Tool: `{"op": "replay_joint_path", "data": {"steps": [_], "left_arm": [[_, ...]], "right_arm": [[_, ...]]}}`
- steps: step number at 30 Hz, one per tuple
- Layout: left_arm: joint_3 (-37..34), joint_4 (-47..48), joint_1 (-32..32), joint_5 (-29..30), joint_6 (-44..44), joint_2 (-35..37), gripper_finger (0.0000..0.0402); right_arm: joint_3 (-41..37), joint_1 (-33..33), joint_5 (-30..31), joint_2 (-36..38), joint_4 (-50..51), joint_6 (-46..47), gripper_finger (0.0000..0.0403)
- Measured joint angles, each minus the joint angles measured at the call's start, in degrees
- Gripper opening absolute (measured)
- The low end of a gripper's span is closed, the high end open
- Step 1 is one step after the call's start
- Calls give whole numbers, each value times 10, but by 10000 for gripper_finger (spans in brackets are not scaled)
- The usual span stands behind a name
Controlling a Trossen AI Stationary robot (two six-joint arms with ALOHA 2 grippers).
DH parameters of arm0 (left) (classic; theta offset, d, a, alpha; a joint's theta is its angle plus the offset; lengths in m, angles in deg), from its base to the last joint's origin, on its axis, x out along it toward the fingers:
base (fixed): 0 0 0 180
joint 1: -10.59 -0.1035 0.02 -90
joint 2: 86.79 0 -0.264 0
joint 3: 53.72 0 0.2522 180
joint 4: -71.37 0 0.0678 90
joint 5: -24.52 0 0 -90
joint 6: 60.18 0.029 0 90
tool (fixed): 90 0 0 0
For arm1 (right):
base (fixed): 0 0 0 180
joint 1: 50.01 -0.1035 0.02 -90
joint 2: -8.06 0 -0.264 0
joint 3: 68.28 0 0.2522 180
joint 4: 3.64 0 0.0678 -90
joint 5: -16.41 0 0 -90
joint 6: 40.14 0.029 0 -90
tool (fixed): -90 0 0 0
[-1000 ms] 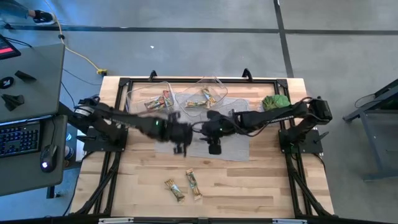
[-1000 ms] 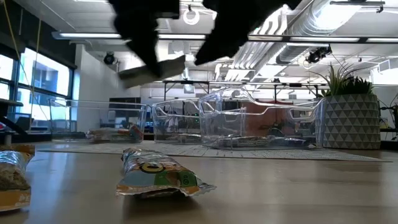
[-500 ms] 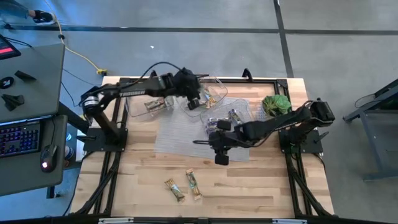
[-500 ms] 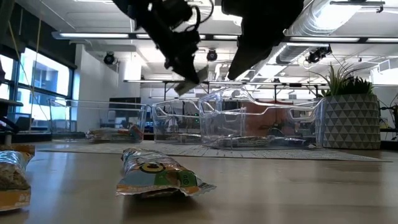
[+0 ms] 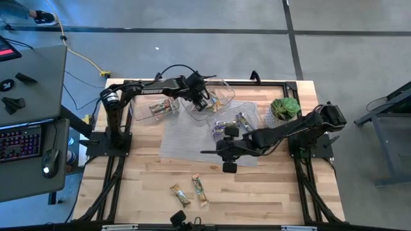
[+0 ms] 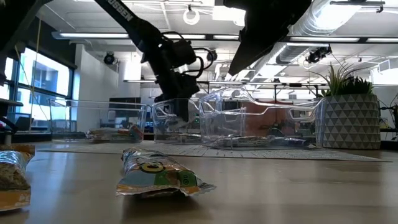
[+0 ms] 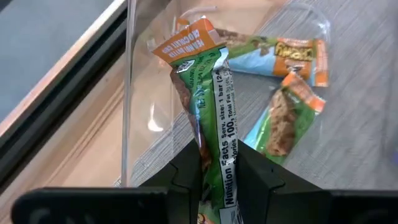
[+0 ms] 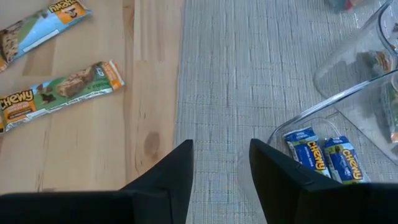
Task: Pick and place Granola Bars by type
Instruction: Put the orange granola bar into the middle transparent bin
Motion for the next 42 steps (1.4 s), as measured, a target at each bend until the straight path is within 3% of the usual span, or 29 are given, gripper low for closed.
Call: {"op": "replay_joint_path", "data": {"steps": [5, 10, 17, 28, 32, 36, 39, 42], "left_arm": [[0, 0, 0, 0, -2, -12, 72], [0, 1, 0, -55, 16, -12, 72], [0, 1, 0, -52, 34, -12, 76], [8, 14, 0, -78, 34, -12, 179], [65, 91, 0, -155, 33, -12, 189], [165, 239, 0, -223, 64, -12, 190], [249, 357, 1, -237, 91, -12, 190], [324, 447, 1, -236, 103, -12, 190]], "right_arm": [[0, 0, 0, 0, 0, 0, 140], [0, 0, 0, 0, 0, 0, 140], [0, 0, 0, 0, 0, 0, 140], [0, 0, -2, 0, -41, -23, 140], [0, 0, -7, 0, -67, -51, 140], [0, 0, -7, 0, -86, -43, 140], [-7, 0, -12, -2, -115, -25, 140], [-54, 1, -53, -3, -208, -41, 140]]}}
